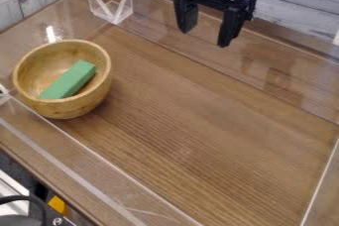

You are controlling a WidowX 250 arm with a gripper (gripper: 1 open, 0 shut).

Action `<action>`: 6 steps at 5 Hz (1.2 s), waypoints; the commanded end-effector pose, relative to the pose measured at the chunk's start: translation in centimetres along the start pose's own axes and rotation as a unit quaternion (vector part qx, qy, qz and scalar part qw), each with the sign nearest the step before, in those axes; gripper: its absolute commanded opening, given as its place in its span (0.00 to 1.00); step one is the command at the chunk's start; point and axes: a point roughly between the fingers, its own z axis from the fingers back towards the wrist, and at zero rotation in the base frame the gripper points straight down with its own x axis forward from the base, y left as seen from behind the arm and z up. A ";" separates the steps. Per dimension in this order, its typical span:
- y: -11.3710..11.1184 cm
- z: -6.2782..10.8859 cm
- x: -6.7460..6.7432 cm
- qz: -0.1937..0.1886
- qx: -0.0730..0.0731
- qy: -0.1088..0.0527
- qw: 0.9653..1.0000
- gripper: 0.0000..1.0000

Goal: Remove the green block from inside the brown bowl and put it on the table

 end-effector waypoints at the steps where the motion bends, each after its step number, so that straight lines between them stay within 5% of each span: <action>1: 0.1 -0.6 -0.2 0.000 -0.001 0.008 1.000 1.00; 6: 14.4 -0.8 -6.2 0.021 0.010 0.002 1.000 1.00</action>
